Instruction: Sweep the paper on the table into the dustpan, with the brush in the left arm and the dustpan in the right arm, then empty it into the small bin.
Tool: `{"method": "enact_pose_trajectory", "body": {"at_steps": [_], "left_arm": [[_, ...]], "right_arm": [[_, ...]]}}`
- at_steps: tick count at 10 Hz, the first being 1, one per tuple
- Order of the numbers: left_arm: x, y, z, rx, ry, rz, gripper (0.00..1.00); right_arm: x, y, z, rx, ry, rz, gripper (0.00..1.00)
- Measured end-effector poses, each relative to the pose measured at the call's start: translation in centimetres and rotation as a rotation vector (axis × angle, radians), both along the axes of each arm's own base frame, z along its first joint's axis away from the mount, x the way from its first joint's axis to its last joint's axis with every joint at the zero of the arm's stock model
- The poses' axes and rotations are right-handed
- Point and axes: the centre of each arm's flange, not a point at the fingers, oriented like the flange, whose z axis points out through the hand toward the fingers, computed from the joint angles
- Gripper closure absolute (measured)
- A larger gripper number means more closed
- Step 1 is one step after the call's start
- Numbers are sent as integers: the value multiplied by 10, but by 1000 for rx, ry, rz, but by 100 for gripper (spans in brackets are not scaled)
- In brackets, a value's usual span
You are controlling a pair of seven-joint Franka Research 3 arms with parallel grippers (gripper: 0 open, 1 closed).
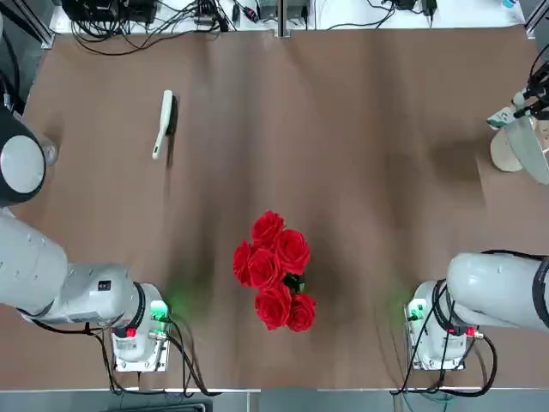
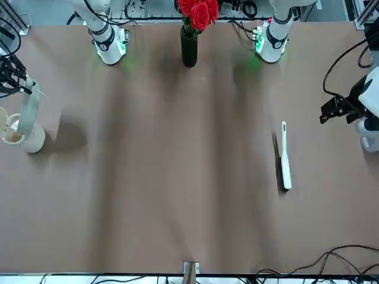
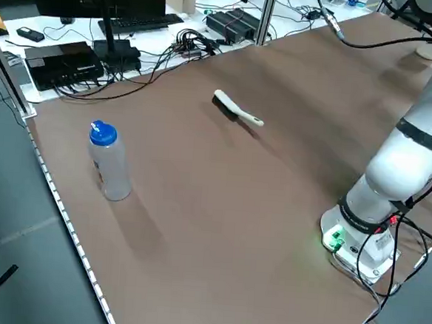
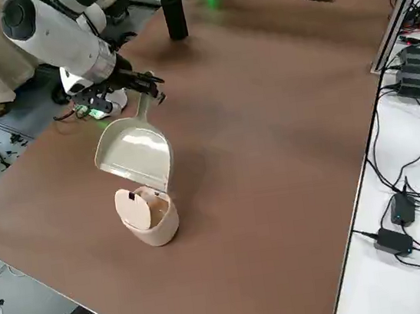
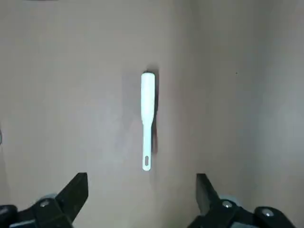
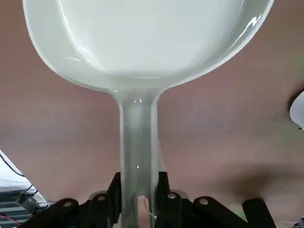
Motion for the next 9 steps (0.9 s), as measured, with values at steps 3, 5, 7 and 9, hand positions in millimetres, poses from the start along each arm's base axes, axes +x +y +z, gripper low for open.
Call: {"method": "enact_pose_trajectory", "body": {"at_steps": [3, 5, 7, 9], "left_arm": [[0, 6, 0, 0, 0, 10, 0], [0, 8, 0, 1, 0, 13, 0], [1, 7, 0, 1, 1, 13, 0], [2, 8, -1, 0, -4, 14, 0]], "right_arm": [[4, -2, 2, 9, 12, 20, 67], [13, 4, 13, -16, -6, 59, 67], [41, 46, 34, -106, -2, 199, 67], [71, 113, 47, -234, 11, 405, 67]]}}
